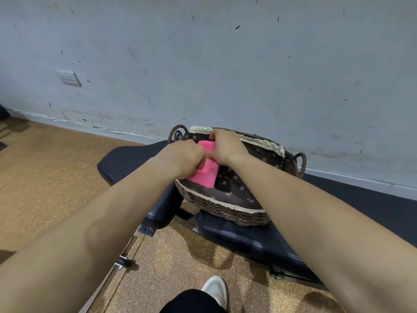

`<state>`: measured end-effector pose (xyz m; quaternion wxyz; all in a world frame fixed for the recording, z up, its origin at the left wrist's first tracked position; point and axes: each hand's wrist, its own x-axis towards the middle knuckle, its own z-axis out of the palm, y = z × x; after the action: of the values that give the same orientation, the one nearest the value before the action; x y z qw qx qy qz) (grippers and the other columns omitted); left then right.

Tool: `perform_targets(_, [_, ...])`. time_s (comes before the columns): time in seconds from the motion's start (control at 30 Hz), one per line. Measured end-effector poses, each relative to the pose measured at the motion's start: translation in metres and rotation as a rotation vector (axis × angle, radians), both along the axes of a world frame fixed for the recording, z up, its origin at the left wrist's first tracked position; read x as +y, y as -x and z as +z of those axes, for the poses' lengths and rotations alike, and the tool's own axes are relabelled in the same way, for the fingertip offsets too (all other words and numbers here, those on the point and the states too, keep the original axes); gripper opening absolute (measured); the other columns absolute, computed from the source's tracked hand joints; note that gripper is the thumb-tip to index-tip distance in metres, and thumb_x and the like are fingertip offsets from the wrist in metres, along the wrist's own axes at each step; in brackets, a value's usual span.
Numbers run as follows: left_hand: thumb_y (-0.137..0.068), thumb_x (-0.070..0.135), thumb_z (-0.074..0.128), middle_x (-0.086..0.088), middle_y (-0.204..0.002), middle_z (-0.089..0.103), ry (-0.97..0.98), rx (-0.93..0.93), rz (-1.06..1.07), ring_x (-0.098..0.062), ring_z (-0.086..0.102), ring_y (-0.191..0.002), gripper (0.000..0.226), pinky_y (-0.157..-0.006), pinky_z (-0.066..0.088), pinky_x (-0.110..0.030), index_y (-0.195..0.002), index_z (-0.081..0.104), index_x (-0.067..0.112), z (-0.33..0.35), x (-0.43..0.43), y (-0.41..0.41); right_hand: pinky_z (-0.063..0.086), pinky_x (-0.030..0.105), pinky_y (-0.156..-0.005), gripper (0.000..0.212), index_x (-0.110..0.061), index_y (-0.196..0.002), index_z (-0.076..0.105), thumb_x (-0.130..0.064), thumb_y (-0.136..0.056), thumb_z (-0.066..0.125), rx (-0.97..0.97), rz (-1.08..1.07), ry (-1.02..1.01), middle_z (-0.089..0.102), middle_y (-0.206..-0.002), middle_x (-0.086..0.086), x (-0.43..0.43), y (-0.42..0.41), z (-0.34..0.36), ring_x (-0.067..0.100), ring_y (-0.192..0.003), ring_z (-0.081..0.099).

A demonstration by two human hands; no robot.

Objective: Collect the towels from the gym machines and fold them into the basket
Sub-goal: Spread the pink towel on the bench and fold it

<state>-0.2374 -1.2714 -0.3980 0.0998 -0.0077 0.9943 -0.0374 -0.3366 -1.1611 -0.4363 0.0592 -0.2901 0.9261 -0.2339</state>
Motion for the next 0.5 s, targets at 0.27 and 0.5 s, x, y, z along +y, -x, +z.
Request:
perform_targets(0.27, [-0.087, 0.003, 0.055, 0.0, -0.085, 0.071, -0.184, -0.012, 0.044, -0.02, 0.066, -0.093, 0.025, -0.077, 0.046, -0.025, -0.087, 0.076, 0.018, 0.001, -0.002, 0.006, 0.052, 0.033, -0.089, 0.031, -0.029, -0.104, 0.074, -0.006, -0.085, 0.064, 0.052, 0.189, -0.101, 0.07, -0.114, -0.004, 0.017, 0.004, -0.005, 0.021, -0.107, 0.064])
perform_targets(0.5, [-0.088, -0.002, 0.04, 0.002, -0.085, 0.075, -0.393, -0.181, 0.196, -0.015, 0.072, -0.083, 0.045, -0.083, 0.058, -0.031, -0.097, 0.077, 0.022, 0.001, 0.003, 0.01, 0.049, 0.03, -0.1, 0.055, -0.021, -0.114, 0.075, 0.008, -0.082, 0.041, -0.219, 0.237, -0.134, 0.07, -0.124, 0.0, 0.027, 0.008, -0.001, 0.016, -0.117, 0.062])
